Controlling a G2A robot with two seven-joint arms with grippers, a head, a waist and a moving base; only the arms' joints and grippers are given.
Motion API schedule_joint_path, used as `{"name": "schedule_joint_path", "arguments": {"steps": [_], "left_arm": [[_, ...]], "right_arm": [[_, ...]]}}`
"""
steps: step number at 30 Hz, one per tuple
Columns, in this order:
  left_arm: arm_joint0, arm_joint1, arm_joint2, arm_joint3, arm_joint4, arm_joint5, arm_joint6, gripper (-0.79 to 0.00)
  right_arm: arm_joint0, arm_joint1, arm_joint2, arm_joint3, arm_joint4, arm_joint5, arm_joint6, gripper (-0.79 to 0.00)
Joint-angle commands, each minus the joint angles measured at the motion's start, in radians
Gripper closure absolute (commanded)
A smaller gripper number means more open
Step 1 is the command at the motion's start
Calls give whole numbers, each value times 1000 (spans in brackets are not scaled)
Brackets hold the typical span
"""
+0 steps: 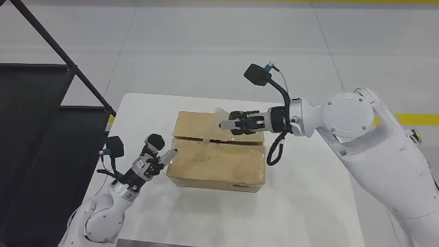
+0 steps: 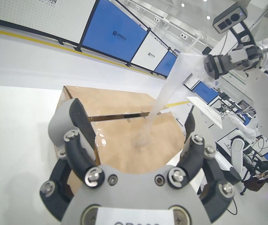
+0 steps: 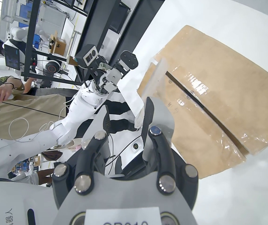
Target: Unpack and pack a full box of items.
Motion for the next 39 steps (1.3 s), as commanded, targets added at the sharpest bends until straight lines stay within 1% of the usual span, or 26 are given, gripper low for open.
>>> {"name": "schedule_joint_path", "arguments": {"steps": [1,4,10,20,24,27,28,29,33,34,36,38,39], "left_arm": [[-6,-3,15,8,7,-4,12,-785],[-12,-6,33,15,1,-24,27,-785],[-15,-13,69,17,-8,-71,58,-785],[-37,-30,132,53,-21,-70,119,-785],[-61,-40,164,78,-51,-53,128,-785],[-82,-45,185,99,-59,-46,123,-763],[-87,-47,191,105,-64,-46,123,-751],[-90,-49,197,110,-72,-48,123,-705],[-102,-56,210,126,-112,-55,131,-576],[-104,-57,213,130,-116,-53,133,-557],[-109,-62,222,137,-124,-42,141,-548],[-114,-67,234,143,-135,-31,147,-505],[-117,-69,240,146,-137,-28,147,-502]], "right_arm": [[2,1,10,-27,0,17,-6,-326],[11,0,16,-56,-1,47,-12,-332],[47,-10,9,-110,-11,146,-62,-336],[125,-33,-28,-138,5,249,-93,-326],[149,-40,-34,-143,13,276,-104,-320],[159,-44,-36,-146,20,285,-109,-308],[162,-45,-37,-145,20,288,-109,-305],[165,-46,-38,-144,24,293,-106,-308],[177,-49,-40,-132,37,310,-97,-314],[180,-50,-41,-128,40,311,-95,-317],[185,-52,-42,-121,43,310,-92,-317],[188,-53,-43,-112,47,306,-90,-317],[189,-54,-44,-109,49,305,-89,-317]]}}
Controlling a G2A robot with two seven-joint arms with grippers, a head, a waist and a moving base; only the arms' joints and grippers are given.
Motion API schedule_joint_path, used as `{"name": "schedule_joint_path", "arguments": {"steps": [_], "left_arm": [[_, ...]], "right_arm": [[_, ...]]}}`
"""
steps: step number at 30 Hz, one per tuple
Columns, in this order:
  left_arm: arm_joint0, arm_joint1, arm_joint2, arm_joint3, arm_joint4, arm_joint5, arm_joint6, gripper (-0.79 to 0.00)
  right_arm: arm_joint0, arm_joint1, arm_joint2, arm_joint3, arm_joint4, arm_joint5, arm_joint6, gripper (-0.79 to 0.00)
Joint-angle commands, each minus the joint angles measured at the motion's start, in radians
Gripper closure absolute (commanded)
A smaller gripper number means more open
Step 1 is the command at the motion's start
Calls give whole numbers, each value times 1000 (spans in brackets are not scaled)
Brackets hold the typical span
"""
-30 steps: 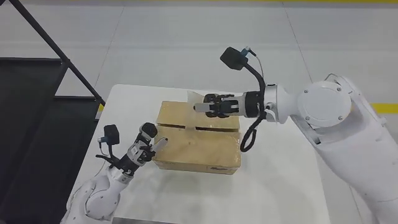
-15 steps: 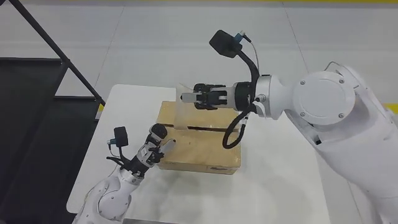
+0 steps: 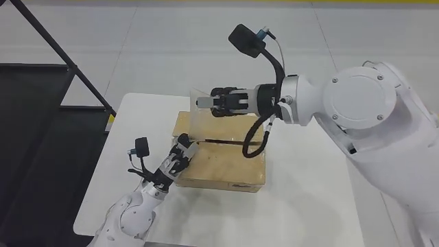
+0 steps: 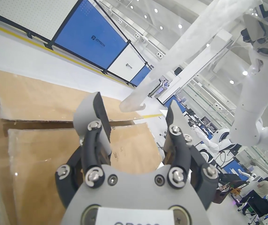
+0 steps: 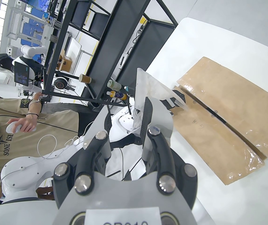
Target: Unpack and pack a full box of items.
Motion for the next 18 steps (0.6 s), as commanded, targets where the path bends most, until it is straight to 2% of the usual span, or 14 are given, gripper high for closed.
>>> {"name": "schedule_joint_path", "arguments": {"steps": [1,9,10,12,18], "left_arm": [[-8,-4,12,7,-4,9,1,-502],[-30,-16,33,31,-51,34,-23,-489],[-33,-18,34,33,-63,38,-30,-474],[-40,-19,32,38,-80,46,-38,-388],[-47,-23,29,44,-118,52,-69,-311]], "right_arm": [[3,-1,-1,7,5,-4,2,-314],[12,-5,-7,22,10,-7,8,-317],[12,-5,-7,24,9,-8,9,-317],[10,-5,-5,27,9,-11,10,-317],[-3,-2,7,35,11,-20,15,-317]]}}
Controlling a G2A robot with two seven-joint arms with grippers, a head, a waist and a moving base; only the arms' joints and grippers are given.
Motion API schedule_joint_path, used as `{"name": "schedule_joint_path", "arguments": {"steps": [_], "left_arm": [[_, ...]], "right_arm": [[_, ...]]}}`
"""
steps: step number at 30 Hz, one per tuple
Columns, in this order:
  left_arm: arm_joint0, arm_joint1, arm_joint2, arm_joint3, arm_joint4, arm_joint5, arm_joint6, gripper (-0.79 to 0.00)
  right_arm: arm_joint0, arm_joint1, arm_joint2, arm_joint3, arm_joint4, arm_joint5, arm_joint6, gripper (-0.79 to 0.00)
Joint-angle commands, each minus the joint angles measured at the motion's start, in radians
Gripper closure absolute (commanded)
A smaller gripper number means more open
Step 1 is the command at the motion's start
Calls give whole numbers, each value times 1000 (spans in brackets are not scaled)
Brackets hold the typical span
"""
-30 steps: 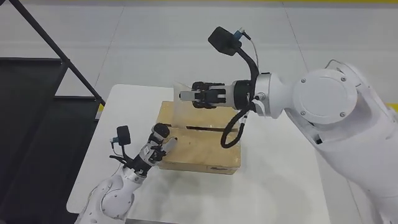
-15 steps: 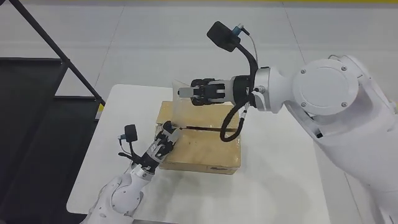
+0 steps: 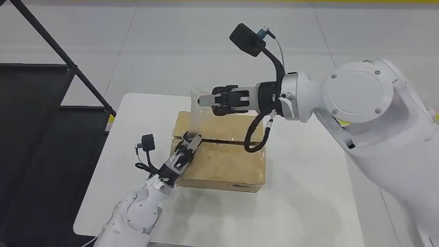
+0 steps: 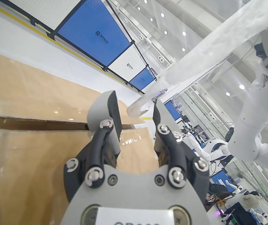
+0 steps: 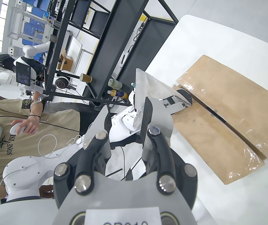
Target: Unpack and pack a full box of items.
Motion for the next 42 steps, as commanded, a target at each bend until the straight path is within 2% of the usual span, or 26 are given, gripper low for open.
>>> {"name": "schedule_joint_path", "arguments": {"steps": [1,10,19,21,22,29,33,42], "left_arm": [[0,-1,-2,0,-4,1,-6,-305],[5,-5,-11,-6,0,9,-19,-289],[20,1,-48,-23,-7,5,-72,-222],[24,3,-58,-29,-6,7,-87,-142],[26,3,-61,-31,-5,7,-94,-6],[36,8,-83,-44,-7,4,-132,0],[46,16,-124,-66,4,12,-149,0],[69,53,-257,-145,137,-5,-323,0]], "right_arm": [[-5,2,6,2,2,-3,2,-317],[-25,9,31,2,1,-11,7,-320],[-60,22,68,13,-3,-9,11,-332],[-68,24,76,16,-1,-14,14,-332],[-72,26,79,17,-1,-17,16,-336],[-89,31,93,21,0,-21,20,-339],[-103,37,100,36,-2,-8,36,-351],[-121,51,97,128,-9,49,138,-385]]}}
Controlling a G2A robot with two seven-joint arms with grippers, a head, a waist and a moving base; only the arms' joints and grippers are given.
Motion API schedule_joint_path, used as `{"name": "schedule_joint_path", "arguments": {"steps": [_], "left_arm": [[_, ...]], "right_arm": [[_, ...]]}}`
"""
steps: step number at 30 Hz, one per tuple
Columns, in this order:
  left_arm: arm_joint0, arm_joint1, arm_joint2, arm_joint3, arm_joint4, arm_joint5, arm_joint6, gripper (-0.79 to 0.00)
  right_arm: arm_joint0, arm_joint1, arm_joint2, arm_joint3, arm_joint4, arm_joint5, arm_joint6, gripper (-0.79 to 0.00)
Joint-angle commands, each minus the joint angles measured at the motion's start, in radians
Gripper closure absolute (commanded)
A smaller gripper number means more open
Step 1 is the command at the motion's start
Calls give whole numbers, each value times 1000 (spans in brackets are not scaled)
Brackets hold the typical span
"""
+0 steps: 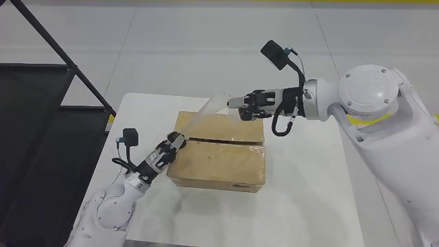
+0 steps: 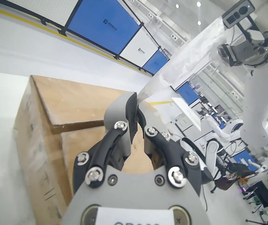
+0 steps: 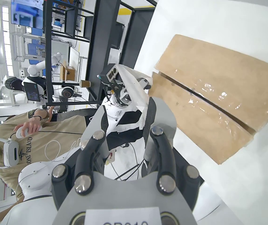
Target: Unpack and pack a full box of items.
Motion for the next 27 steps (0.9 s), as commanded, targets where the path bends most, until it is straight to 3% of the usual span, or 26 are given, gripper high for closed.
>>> {"name": "schedule_joint_path", "arguments": {"steps": [1,3,4,9,15,27], "left_arm": [[3,9,-31,-13,37,-9,-42,0],[4,17,-53,-26,60,-25,-83,0],[5,21,-63,-32,67,-34,-103,0],[4,39,-108,-73,105,-81,-194,0],[0,55,-140,-118,141,-126,-276,0],[0,55,-140,-118,141,-126,-276,0]], "right_arm": [[-5,4,-2,18,-7,17,29,-388],[-11,9,-4,31,-15,33,60,-440],[-12,12,-8,34,-22,40,81,-536],[-8,23,-52,58,-61,48,149,-785],[52,32,-187,72,-119,10,187,-785],[38,32,-191,71,-122,5,170,-785]]}}
